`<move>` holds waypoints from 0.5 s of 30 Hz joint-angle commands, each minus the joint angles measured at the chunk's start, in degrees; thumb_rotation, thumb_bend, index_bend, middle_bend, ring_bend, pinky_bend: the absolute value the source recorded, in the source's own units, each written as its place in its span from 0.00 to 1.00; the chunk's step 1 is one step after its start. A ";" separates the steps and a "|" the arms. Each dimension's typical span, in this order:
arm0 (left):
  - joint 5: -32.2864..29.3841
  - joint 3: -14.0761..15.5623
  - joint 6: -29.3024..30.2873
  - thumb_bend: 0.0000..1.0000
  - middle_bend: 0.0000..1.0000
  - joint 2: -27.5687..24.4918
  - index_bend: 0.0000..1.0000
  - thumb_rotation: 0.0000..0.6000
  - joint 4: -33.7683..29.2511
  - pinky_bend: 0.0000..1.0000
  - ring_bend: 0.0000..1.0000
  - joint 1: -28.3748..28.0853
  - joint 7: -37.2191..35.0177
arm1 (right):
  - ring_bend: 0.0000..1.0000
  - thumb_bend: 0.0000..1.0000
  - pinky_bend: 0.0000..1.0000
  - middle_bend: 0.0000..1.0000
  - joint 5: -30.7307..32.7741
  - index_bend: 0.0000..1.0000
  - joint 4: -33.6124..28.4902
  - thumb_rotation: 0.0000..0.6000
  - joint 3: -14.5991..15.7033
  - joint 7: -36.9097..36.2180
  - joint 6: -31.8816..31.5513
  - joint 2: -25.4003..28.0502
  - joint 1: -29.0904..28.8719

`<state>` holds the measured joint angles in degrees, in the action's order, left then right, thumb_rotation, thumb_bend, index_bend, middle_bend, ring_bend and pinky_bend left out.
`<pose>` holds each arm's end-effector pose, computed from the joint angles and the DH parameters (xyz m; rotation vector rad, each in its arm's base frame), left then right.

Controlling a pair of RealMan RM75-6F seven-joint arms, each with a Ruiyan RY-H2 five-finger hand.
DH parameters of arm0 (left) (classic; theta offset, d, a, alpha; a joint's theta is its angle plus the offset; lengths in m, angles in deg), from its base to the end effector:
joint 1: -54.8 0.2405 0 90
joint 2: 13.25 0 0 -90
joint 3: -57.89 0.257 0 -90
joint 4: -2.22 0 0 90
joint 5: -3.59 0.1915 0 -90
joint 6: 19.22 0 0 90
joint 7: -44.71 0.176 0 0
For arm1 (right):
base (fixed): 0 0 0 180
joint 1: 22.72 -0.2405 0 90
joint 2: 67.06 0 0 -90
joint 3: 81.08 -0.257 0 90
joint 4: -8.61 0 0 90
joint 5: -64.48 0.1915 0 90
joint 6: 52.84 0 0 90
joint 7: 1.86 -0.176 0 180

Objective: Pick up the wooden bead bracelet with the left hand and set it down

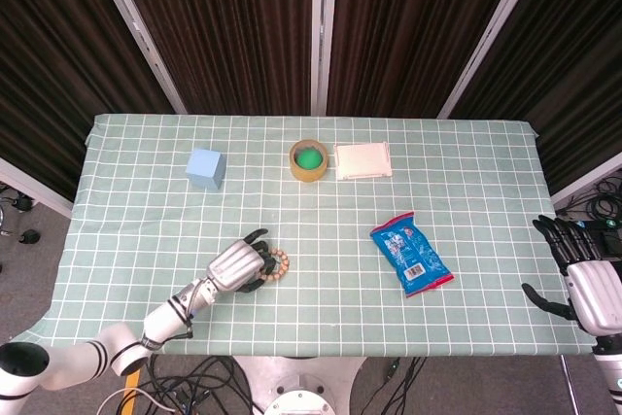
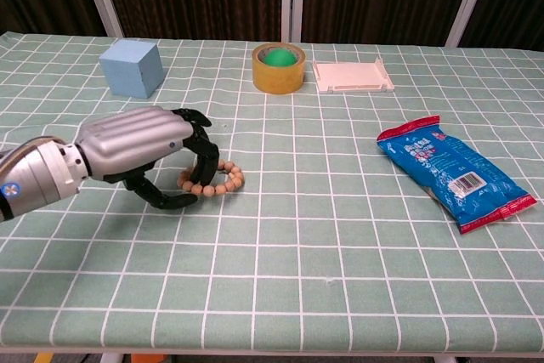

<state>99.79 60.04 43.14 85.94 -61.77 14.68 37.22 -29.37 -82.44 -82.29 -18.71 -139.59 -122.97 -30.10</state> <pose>-0.1477 0.3146 -0.0724 -2.1979 -0.8152 -1.1414 -0.2851 -0.2180 0.2123 1.4890 -0.9344 1.0922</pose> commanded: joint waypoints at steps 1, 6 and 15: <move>-4.57 -2.18 2.79 0.37 0.56 -2.81 0.56 1.00 -5.36 0.14 0.32 2.29 -15.75 | 0.00 0.14 0.00 0.06 -0.13 0.00 -0.03 1.00 0.01 -0.02 -0.14 0.03 0.07; -7.76 -4.39 2.41 0.38 0.57 -7.12 0.57 1.00 -10.97 0.14 0.32 2.86 -32.99 | 0.00 0.14 0.00 0.06 -0.55 0.00 -0.27 1.00 0.02 0.11 -0.47 0.05 0.13; -9.71 -5.59 -0.02 0.41 0.57 -12.08 0.58 1.00 -17.08 0.14 0.33 3.31 -58.13 | 0.00 0.14 0.00 0.06 -1.05 0.00 -1.09 1.00 0.10 0.75 -0.99 0.40 0.37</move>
<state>91.77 55.46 44.36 76.87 -75.20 17.47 -12.65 -30.41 -83.51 -82.20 -17.97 -140.56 -122.59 -29.74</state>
